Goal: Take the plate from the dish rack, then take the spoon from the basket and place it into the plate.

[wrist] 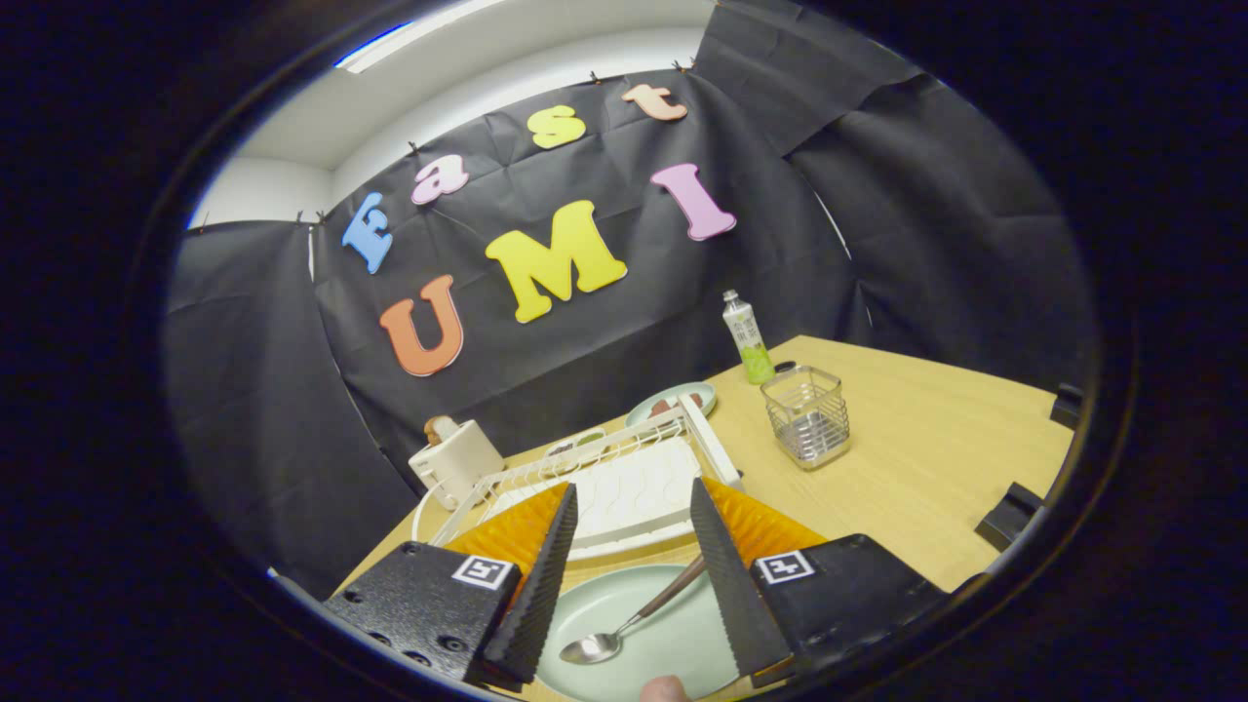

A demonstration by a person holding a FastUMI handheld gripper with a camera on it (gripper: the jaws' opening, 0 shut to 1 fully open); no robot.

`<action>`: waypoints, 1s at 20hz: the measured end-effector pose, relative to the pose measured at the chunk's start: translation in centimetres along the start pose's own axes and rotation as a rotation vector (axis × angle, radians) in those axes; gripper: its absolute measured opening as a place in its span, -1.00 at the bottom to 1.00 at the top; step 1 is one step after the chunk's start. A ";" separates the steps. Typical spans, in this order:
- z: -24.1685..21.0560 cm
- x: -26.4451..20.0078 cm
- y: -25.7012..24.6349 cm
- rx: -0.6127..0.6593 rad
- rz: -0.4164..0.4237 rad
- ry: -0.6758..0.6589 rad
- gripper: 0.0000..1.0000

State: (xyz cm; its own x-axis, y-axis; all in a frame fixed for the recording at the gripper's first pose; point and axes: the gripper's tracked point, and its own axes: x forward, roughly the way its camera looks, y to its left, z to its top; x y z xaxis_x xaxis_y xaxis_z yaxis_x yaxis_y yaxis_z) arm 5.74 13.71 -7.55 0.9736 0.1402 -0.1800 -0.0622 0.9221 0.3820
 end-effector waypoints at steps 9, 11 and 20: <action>4.4 -2.7 -0.3 -0.264 -0.039 -0.125 1.00; 5.8 -3.6 0.0 -0.300 -0.041 -0.142 1.00; 12.2 -8.4 0.5 -0.380 -0.058 -0.282 1.00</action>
State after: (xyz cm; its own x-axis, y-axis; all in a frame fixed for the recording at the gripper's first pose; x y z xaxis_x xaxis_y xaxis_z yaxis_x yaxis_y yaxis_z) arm 0.19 8.57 5.21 0.9962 0.0299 0.0814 -0.0309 0.9995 0.0108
